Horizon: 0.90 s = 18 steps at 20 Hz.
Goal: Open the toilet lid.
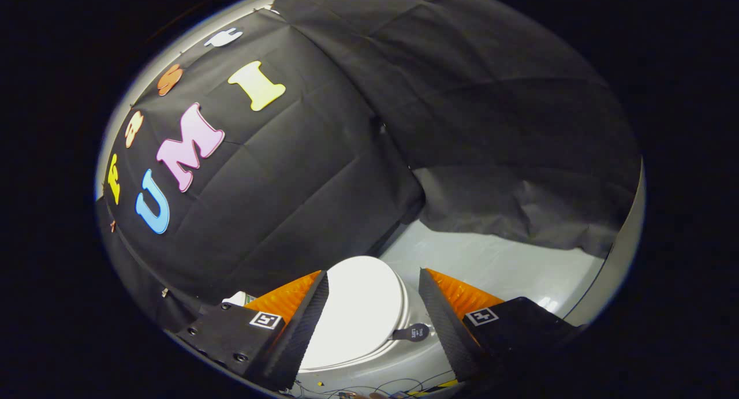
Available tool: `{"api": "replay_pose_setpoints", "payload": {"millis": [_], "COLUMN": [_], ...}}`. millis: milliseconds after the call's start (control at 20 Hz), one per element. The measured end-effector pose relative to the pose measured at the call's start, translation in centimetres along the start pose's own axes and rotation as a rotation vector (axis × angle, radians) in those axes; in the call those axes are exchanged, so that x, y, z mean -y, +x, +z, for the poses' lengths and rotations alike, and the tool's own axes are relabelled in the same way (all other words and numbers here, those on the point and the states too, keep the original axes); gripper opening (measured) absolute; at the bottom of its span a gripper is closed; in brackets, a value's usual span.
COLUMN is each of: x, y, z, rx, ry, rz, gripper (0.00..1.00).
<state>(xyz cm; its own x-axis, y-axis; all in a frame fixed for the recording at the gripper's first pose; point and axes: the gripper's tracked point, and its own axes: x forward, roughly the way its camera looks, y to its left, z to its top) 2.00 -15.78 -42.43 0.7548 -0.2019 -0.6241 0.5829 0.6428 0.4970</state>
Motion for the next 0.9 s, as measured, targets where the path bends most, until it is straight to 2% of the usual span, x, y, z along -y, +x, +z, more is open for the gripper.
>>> {"api": "replay_pose_setpoints", "payload": {"millis": [150, 500, 900], "x": [3.1, 5.2, 6.6], "y": [1.9, 7.4, 9.4], "z": [-3.0, -9.2, -14.7], "rx": [-0.064, -0.254, -0.368], "ry": [0.077, 0.169, 0.298], "rz": [-0.030, -0.105, -0.086], "gripper": [0.99, 1.00, 0.97]}}
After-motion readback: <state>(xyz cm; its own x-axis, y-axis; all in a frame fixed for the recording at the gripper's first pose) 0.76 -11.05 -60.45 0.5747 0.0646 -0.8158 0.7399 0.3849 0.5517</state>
